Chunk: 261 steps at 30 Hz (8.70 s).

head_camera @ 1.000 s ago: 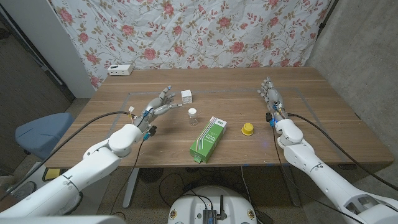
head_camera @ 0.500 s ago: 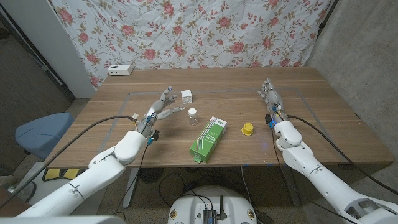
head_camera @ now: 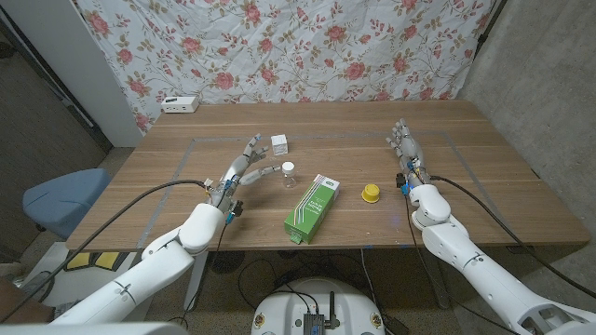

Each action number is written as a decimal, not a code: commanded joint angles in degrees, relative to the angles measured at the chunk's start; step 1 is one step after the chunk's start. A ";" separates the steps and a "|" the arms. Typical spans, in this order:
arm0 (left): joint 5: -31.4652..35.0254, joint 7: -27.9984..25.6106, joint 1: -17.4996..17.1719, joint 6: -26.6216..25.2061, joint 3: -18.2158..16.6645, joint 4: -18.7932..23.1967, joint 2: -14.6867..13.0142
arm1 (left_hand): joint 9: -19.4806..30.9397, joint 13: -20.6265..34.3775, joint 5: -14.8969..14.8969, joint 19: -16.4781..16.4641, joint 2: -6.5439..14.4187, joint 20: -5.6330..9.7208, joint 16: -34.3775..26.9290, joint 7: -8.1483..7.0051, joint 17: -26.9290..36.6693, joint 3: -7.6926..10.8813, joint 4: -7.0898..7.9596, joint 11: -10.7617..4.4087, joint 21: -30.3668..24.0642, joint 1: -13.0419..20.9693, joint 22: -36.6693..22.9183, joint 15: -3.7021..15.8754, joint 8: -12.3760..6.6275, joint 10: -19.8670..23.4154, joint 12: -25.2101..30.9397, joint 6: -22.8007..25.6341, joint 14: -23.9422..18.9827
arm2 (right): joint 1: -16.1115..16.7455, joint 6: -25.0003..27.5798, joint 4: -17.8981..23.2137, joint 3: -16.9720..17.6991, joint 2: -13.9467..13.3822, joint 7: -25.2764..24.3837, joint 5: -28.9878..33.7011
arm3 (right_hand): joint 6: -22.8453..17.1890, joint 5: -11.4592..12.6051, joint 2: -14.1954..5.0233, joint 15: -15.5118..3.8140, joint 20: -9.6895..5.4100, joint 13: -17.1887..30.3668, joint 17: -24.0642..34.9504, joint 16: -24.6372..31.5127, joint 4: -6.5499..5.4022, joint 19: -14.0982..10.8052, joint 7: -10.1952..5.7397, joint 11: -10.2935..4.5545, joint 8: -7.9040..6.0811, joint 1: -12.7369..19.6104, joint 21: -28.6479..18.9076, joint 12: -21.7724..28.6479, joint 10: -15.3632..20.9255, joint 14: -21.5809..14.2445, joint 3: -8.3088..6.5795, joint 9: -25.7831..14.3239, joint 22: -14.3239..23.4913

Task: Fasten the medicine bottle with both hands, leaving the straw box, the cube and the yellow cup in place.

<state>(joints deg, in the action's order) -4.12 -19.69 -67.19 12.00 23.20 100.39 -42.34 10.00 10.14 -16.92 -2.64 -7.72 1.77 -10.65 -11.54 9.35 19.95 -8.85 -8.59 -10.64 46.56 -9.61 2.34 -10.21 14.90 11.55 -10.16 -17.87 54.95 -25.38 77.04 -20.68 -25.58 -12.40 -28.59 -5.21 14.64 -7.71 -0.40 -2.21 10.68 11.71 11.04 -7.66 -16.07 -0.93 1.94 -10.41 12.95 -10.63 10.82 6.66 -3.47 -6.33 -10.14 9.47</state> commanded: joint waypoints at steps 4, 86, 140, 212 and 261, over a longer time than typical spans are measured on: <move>0.58 1.24 1.74 5.05 1.94 -6.00 2.97 | 0.10 0.03 0.96 0.82 0.21 2.38 0.14 0.32 0.07 -0.33 -0.11 0.20 0.27 1.42 -0.01 8.72 -0.58 0.94 -0.13 -6.00 -0.68 | 1.54 -1.35 0.88 0.20 0.40 -1.19 0.99 | -0.15 0.39 0.04 0.18 -0.51 0.07 0.18 0.37 0.08 -0.05 -0.49 -0.18 -0.41 -0.22 -0.13 0.32 0.57 -0.07 0.03 -0.08 0.16; 0.25 4.51 8.07 7.50 6.80 -15.09 6.85 | 0.07 -0.07 6.48 -11.33 4.45 8.89 -0.51 16.37 0.09 -2.09 -0.11 0.57 -0.49 16.97 0.11 9.08 -1.92 19.48 0.65 10.82 -16.50 | 3.54 -4.91 -0.18 1.39 1.80 -3.34 2.29 | -0.51 0.94 0.19 0.42 -0.20 0.11 -0.08 0.42 0.28 -0.04 -0.86 -0.27 -0.43 -0.87 -0.18 0.31 0.82 0.01 -0.09 -0.09 0.17; 1.84 2.09 8.20 5.07 5.97 -10.91 7.39 | 0.13 0.30 6.29 -14.93 6.61 10.04 -0.45 21.48 0.05 -3.43 0.34 0.60 -0.31 20.25 0.03 9.37 -1.17 27.41 0.55 15.33 -24.06 | 3.89 -2.29 2.22 1.59 -0.90 -0.80 1.11 | -0.47 1.23 0.22 0.23 -0.29 0.12 -0.18 0.42 0.46 -0.02 -0.73 -0.37 -0.36 -1.09 -0.18 0.29 0.84 0.03 -0.26 -0.09 0.17; 3.35 6.65 26.10 7.02 15.24 -27.11 19.57 | 0.17 0.46 5.98 -15.26 7.03 10.21 0.71 20.44 -0.21 -2.78 0.75 0.91 -0.11 19.40 -0.01 8.91 -0.59 27.93 -0.27 14.97 -24.92 | 0.95 19.33 20.09 0.54 -19.89 3.03 11.16 | -6.01 1.01 2.99 -0.15 0.14 0.28 -0.85 0.30 5.78 -2.89 -0.62 -0.42 -1.31 3.99 -0.35 0.83 3.75 -1.79 -1.14 -0.30 0.22; 2.48 11.72 34.15 11.23 20.13 -38.59 26.63 | 0.19 0.53 5.79 -15.13 7.58 9.78 0.79 19.42 -0.24 -1.80 0.70 0.94 -0.06 19.26 -0.03 8.79 -0.51 28.01 -0.43 14.62 -25.24 | -4.57 41.64 38.58 -0.81 -34.51 10.98 21.97 | -8.12 -3.75 4.22 6.92 14.43 0.78 -0.59 0.02 15.58 -3.14 -2.62 -0.31 -0.84 13.96 -0.04 -0.04 -0.33 -0.35 -2.86 -0.88 0.61</move>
<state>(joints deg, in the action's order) -1.51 -8.96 -35.43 21.31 42.05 66.22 -18.08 9.99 10.51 -10.80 -17.38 -0.72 2.36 -9.94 7.04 9.09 17.71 -8.16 -7.76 -10.64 65.76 -9.46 4.40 -10.99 42.74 11.20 4.98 -42.60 52.43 12.91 113.33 -20.46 -57.92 -4.50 -9.16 -13.30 10.79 -3.48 5.76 11.72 11.35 11.05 11.26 7.52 -19.15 -3.46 1.63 -11.30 26.13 -10.78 11.01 6.92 -4.27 -8.86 -10.92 10.02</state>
